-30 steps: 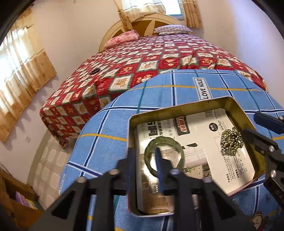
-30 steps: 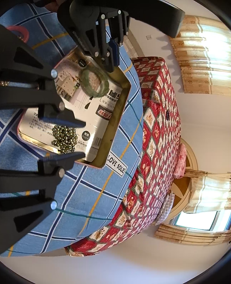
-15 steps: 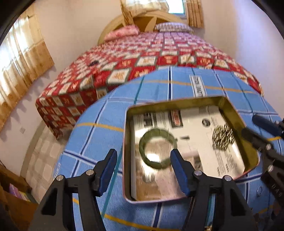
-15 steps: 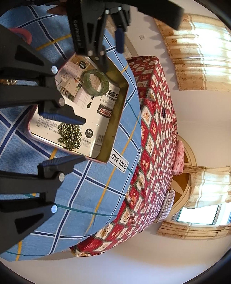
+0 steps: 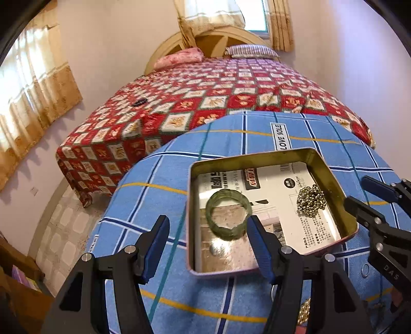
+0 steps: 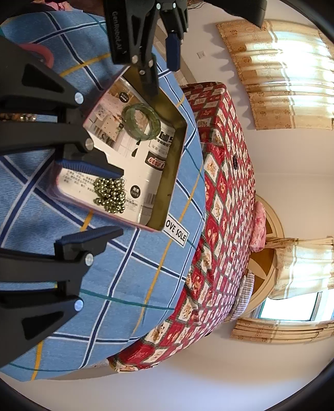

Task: Organize jewelry
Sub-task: 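Move the left tool to the pink bangle and grasp it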

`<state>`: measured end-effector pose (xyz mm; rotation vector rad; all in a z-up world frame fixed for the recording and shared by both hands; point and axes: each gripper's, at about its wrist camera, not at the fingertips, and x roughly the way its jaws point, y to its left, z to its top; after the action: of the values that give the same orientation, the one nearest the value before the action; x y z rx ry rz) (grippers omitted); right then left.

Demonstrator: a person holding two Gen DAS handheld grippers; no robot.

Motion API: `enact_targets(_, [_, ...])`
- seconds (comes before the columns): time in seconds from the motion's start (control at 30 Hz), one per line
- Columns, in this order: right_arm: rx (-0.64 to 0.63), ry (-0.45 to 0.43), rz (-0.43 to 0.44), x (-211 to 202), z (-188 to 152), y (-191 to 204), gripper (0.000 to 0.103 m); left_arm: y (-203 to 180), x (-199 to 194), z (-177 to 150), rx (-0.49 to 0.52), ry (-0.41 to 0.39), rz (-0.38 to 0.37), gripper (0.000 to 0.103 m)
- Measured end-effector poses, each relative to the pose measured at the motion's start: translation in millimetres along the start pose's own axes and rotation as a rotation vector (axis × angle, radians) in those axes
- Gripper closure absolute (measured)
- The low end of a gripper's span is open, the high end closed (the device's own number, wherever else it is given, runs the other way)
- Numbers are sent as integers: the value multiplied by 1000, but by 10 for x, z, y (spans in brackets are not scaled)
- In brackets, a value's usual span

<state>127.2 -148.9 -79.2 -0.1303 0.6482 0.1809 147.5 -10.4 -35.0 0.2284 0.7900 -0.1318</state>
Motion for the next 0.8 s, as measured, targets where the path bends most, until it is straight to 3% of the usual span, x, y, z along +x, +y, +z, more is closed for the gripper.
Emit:
enact_targets(0.1, [-23,-1,-18,-130,-98,-12,47,54,-116,-118,-19,-20,7,40])
enact_targets(0.3, [-19,30,-31,-397,-386,-76,42,16,-285,-497,12,4,-22,40])
enact_targets(0.53, [-4,91,-50,-561,-779,-94,42,-17,-318,-1029,-1,80,-3,40])
enact_targets(0.73, [-10,107,-70,-621,-869,-126,42,-103,-402,-1162,7,77,1,40])
enact_targets(0.8, [-7,114,-78,-624,-896,-141,42,-151,-414,-1200,4,84,-33,40])
